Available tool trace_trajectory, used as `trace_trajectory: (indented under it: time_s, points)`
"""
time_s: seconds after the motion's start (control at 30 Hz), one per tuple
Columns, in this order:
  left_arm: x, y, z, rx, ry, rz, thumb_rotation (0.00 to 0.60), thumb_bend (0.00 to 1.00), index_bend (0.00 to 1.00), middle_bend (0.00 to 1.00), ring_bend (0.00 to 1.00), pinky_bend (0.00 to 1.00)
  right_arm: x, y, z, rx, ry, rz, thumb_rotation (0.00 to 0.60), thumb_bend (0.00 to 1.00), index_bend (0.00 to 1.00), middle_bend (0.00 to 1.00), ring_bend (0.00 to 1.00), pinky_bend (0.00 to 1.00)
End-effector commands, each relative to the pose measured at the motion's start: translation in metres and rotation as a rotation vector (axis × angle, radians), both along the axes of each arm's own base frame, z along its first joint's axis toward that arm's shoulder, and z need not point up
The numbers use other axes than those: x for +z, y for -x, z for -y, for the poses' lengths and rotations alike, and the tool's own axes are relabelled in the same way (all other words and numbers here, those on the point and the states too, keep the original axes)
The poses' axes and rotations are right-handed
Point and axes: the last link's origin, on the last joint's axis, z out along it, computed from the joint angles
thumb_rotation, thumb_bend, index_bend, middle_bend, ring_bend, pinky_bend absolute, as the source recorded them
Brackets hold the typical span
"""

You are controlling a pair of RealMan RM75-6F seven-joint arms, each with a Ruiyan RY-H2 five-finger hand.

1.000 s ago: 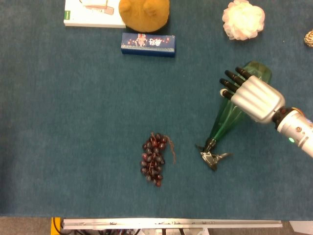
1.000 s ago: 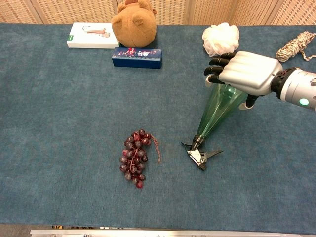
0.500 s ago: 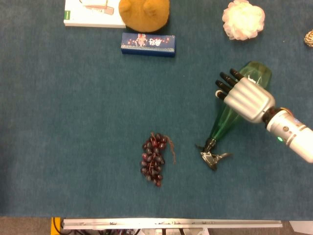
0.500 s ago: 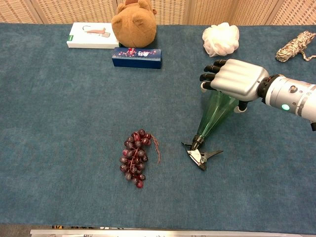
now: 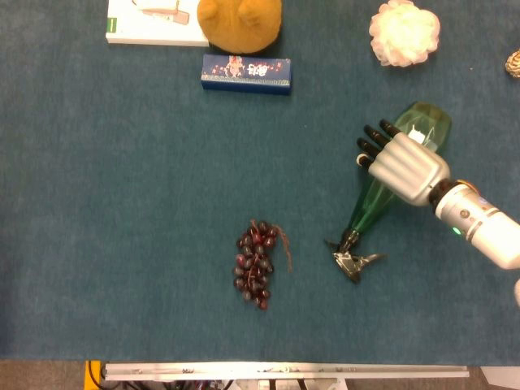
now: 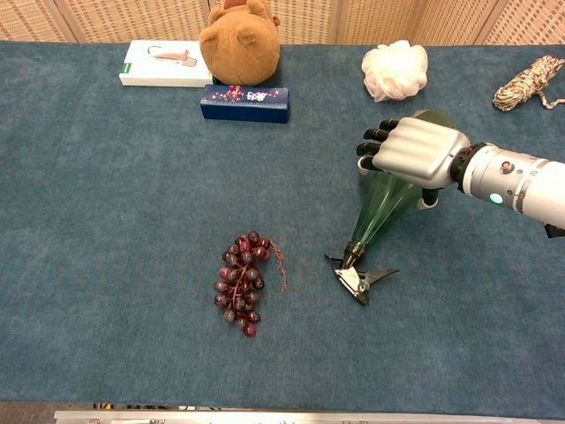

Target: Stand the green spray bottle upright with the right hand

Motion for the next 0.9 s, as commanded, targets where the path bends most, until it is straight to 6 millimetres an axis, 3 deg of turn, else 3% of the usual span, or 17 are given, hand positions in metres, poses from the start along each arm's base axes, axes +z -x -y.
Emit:
trace_trajectory:
  time_s: [0.03, 0.17, 0.5, 0.7, 0.9]
  points:
    - [0.001, 0.000, 0.000, 0.007, 0.000, -0.003, 0.600, 0.11, 0.55, 0.47, 0.45, 0.57, -0.003, 0.000, 0.001, -0.002, 0.000, -0.003, 0.600, 0.00, 0.26, 0.18, 0.08, 0.14]
    - [0.002, 0.001, 0.000, 0.015, -0.003, -0.005, 0.600, 0.11, 0.56, 0.47, 0.45, 0.57, -0.006, -0.001, 0.003, 0.044, 0.032, -0.002, 0.600, 0.00, 0.27, 0.25, 0.13, 0.16]
    - [0.005, 0.001, 0.001, 0.024, -0.009, -0.007, 0.600, 0.11, 0.56, 0.47, 0.45, 0.57, -0.011, 0.004, 0.005, 0.058, 0.038, 0.039, 0.600, 0.00, 0.47, 0.47, 0.37, 0.41]
    - [0.006, 0.001, 0.001, 0.027, -0.009, -0.007, 0.600, 0.11, 0.56, 0.47, 0.45, 0.57, -0.007, 0.005, 0.005, 0.017, 0.039, 0.088, 0.600, 0.00, 0.50, 0.50, 0.40, 0.44]
    - [0.007, 0.001, 0.002, 0.029, -0.013, -0.007, 0.600, 0.11, 0.56, 0.47, 0.45, 0.57, 0.013, 0.002, 0.004, -0.082, 0.066, 0.243, 0.600, 0.00, 0.50, 0.50, 0.40, 0.44]
